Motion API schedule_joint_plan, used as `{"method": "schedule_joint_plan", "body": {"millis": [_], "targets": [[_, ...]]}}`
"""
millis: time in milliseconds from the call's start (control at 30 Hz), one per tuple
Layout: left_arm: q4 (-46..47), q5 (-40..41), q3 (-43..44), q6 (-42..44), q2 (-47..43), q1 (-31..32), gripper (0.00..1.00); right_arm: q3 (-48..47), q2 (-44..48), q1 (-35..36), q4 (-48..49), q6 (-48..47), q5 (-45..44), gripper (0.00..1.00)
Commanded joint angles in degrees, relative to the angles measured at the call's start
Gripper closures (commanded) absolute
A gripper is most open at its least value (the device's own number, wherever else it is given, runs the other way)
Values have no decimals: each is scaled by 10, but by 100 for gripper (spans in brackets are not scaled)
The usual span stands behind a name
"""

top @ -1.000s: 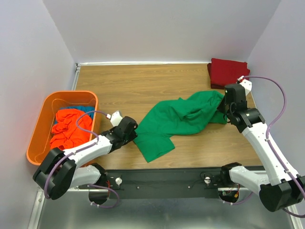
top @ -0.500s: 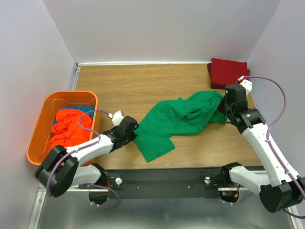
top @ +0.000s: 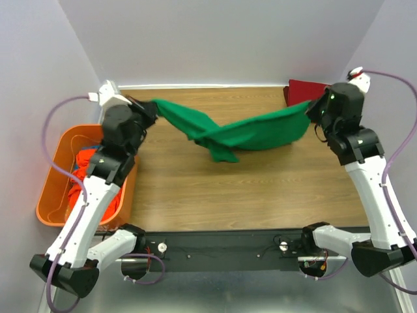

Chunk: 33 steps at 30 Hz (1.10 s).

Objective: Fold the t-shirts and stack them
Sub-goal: Flatten the tshirt out

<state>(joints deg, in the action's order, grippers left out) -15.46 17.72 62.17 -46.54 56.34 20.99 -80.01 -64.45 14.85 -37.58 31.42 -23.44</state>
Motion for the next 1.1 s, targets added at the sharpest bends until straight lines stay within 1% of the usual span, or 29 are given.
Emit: {"method": "schedule_joint_plan", "body": {"millis": [0,133,233,333,467,600,700,767,833,867,933,967,1000,1033,1067], "targets": [[-32,-2,135,71,-3,-16,100,-100,-17,-6,21,-6,-37,99],[-45,-3,254,77,5,-22,100,-175,-14,-6,21,-12,-42,99],[-53,-6,295,77,-3,-22,100,-195,11,-6,21,-19,-50,99],[-55,-8,308,74,-22,-22,100,-184,50,-6,21,-19,-49,99],[-54,-8,312,69,-48,-22,100,-172,75,-6,24,-19,-29,99],[-31,-9,297,67,-38,-22,100,-187,37,-6,30,-27,-1,99],[12,-30,273,60,-2,-22,100,-188,-15,-6,58,-36,30,99],[58,-50,260,57,39,-23,100,-183,-47,-6,103,-48,38,99],[97,-52,262,59,75,-27,100,-198,-105,-7,139,-60,38,99],[106,-70,280,61,119,-45,100,-210,-126,-11,145,-63,36,99],[149,-114,306,65,164,-66,100,-247,-189,-22,172,-59,50,99],[167,-131,339,66,210,-75,100,-262,-212,-41,181,-54,64,99],[185,-149,361,75,235,-94,100,-278,-232,-51,190,-38,100,99],[194,-174,429,76,263,-103,100,-323,-277,-61,202,-31,116,99],[191,-207,469,75,321,-111,100,-350,-299,-74,204,-26,134,99]]}}
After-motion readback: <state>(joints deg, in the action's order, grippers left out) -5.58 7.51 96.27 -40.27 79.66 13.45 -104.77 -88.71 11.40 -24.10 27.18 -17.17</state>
